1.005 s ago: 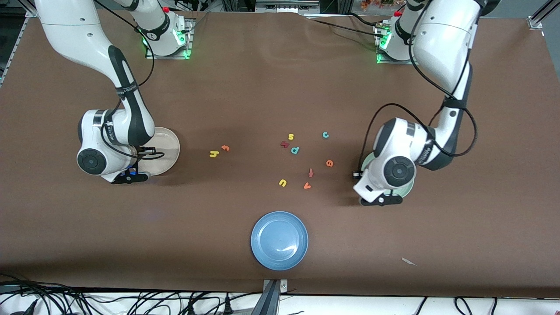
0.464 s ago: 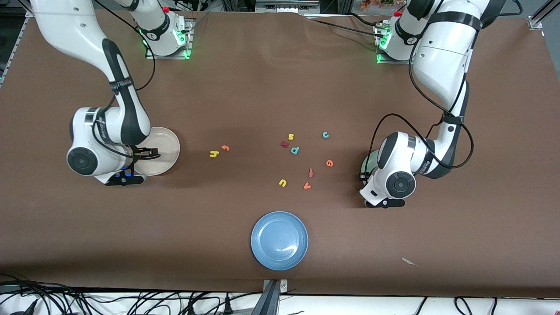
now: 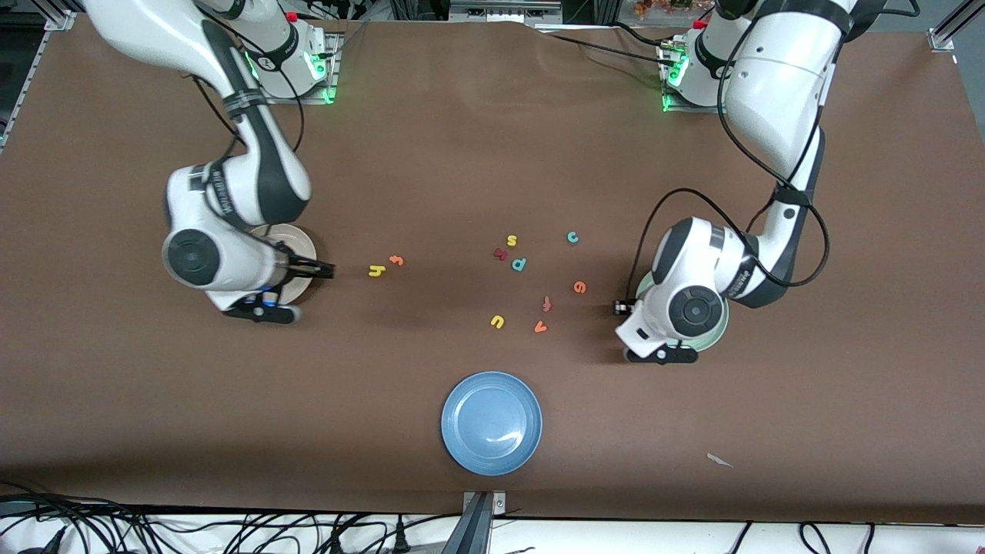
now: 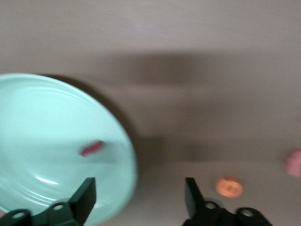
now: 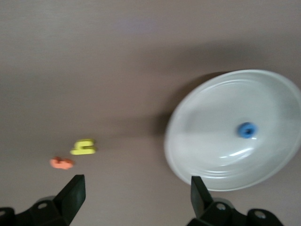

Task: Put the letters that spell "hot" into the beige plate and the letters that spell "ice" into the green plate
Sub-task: 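Drop the o on the white plate while the left gripper drops the i, then grasp the yellow h with the right gripper while the left gripper grasps the orange e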

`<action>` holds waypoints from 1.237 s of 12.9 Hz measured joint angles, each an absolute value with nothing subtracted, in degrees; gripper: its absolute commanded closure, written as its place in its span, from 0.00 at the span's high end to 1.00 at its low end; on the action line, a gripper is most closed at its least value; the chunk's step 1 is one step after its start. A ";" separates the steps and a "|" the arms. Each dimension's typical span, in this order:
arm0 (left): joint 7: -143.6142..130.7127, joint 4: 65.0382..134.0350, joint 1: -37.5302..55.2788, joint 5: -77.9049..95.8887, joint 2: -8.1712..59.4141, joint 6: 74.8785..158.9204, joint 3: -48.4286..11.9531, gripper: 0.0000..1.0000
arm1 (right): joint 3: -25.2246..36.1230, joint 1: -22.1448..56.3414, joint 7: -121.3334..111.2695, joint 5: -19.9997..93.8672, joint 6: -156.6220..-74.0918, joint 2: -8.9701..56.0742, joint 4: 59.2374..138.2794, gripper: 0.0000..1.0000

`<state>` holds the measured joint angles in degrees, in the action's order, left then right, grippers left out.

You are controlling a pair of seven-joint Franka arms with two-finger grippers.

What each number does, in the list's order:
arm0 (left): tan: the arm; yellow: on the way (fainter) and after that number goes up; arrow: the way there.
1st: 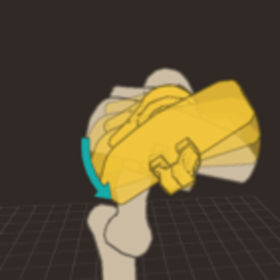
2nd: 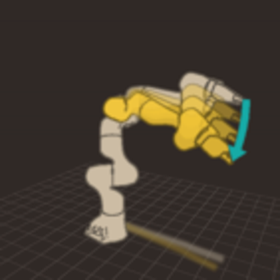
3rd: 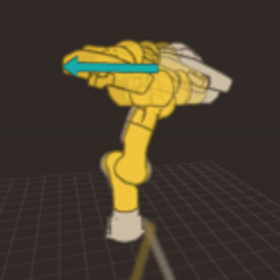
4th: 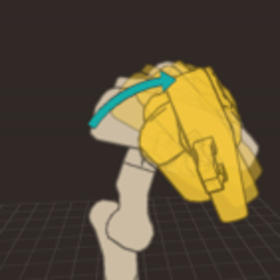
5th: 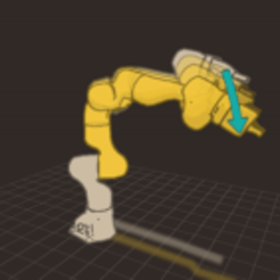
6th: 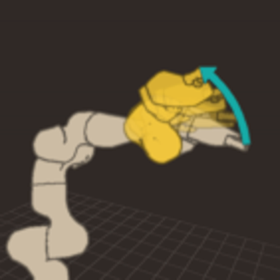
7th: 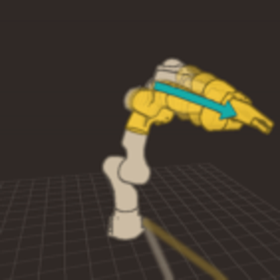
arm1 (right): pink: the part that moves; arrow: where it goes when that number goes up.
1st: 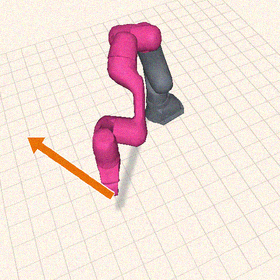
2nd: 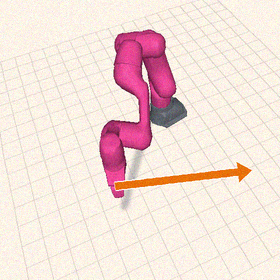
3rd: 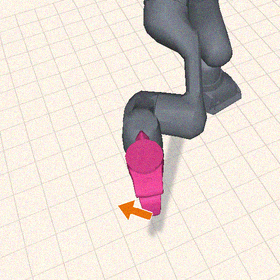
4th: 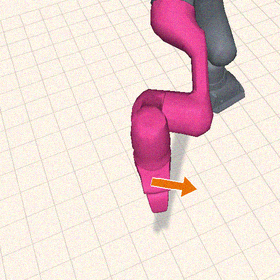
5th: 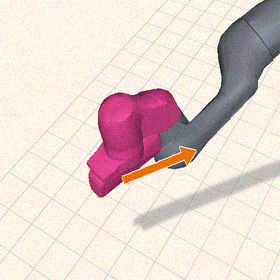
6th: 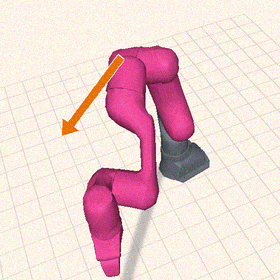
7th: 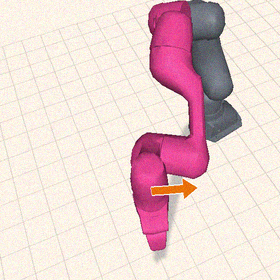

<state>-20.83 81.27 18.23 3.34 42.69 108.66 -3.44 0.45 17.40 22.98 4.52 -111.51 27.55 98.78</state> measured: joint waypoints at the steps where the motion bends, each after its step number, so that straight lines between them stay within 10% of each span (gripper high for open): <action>1: -23.32 81.28 19.22 4.60 42.45 109.24 -4.36 1.00 | 0.06 18.26 24.67 4.52 -113.00 28.24 98.91 0.98; 13: -15.19 91.99 23.51 5.17 43.21 125.08 -5.80 0.60 | -0.06 24.20 25.89 4.05 -133.81 33.44 108.53 0.87; 16: -15.42 93.38 24.40 4.92 43.03 126.73 -5.77 0.06 | -0.05 24.20 25.86 3.74 -137.73 33.54 110.32 0.87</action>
